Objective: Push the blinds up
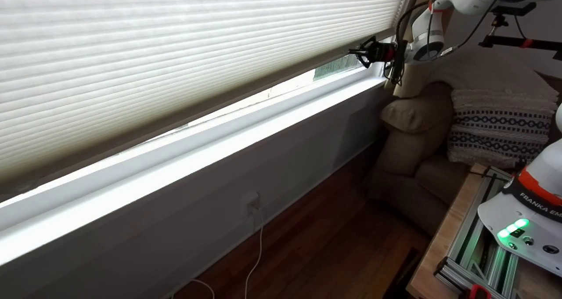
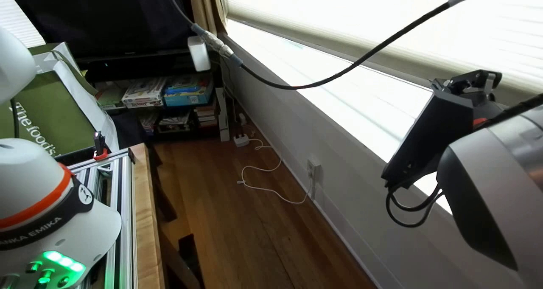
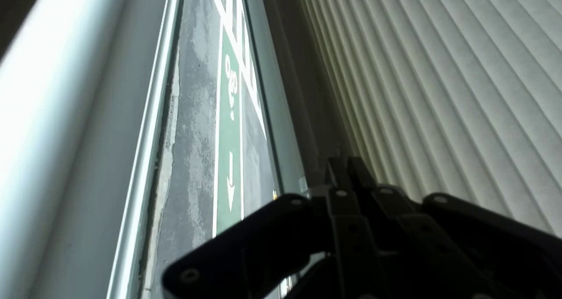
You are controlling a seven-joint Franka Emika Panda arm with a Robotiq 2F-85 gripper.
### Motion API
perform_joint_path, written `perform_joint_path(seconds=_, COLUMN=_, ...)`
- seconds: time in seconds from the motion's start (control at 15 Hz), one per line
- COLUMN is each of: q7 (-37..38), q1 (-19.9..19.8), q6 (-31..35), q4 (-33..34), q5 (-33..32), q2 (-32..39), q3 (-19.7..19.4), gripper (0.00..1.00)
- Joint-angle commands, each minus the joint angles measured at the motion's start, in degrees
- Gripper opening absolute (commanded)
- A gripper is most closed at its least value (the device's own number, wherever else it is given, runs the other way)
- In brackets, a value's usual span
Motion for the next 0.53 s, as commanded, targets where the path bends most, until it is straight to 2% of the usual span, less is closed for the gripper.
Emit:
perform_joint_path(seconds=0.0, q7=4.27, q1=-0.62, q6=-5.76, q4=-3.9, q5=5.01, q2=-6.3, q3=0.23, gripper=0.01)
perform_joint_path(seconds=0.47, q7=5.87, q1=0.13, q6=-5.65, q4=-5.63, q5=6.71, q2=-11.36, q3=-0.13, gripper=0.01)
